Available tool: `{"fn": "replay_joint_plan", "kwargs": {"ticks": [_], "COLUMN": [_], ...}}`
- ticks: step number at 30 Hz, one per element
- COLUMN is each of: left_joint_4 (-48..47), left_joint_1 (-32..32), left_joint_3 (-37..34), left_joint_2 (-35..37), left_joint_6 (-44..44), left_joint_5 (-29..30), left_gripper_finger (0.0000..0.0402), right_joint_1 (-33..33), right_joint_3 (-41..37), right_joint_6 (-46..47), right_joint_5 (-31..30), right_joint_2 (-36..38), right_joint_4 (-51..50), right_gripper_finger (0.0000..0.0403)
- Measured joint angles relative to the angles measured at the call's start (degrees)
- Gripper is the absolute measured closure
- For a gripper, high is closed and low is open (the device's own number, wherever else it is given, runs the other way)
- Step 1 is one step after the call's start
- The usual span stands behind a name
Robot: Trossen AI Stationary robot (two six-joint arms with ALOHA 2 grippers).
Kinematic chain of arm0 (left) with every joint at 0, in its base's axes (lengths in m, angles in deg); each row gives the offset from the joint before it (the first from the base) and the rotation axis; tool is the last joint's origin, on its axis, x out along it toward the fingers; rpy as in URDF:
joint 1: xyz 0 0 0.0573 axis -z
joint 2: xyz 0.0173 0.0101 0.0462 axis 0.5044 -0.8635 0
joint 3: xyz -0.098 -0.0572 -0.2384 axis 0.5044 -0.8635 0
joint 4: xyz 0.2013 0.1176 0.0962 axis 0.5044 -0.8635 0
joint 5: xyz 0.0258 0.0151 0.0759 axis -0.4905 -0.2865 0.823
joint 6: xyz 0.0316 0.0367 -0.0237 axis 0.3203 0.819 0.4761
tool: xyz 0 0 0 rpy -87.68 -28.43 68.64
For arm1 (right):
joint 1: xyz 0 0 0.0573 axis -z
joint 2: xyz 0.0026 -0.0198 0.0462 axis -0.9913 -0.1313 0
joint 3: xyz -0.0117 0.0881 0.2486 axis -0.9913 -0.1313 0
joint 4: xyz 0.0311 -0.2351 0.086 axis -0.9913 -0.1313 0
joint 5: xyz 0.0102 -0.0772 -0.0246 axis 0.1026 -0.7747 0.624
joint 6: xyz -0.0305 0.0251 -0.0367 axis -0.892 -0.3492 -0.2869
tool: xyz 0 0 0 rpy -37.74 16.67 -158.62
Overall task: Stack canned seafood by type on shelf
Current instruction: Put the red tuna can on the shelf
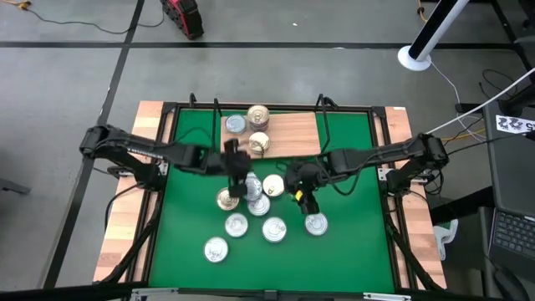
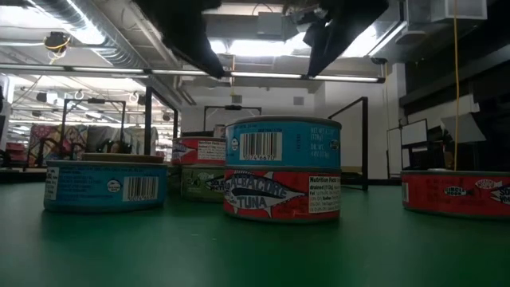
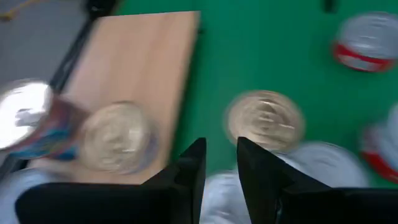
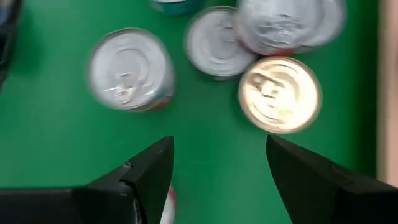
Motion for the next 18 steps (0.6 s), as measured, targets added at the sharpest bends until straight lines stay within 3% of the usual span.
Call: {"fn": "replay_joint_plan", "kwargs": {"ticks": [9,18], "left_joint_4": [0.0,-0.2], "left_joint_1": [12.3,15.1], "left_joint_3": [0.0,0.0], "left_joint_2": [-1.5,-6.4], "left_joint_6": [-0.2,-1.8], "left_joint_5": [0.0,0.1], "left_gripper_finger": [0.0316,0.0276], "right_joint_1": [-7.1,-9.7], "right_joint_3": [0.0,0.0], "right_joint_6": [-1.4,-1.1], "right_joint_5": [-1.3,-5.8], "right_joint_2": [0.0,0.0], "right_joint_4": [0.2,1.4], "right_gripper_finger": [0.0148,0.0148]}}
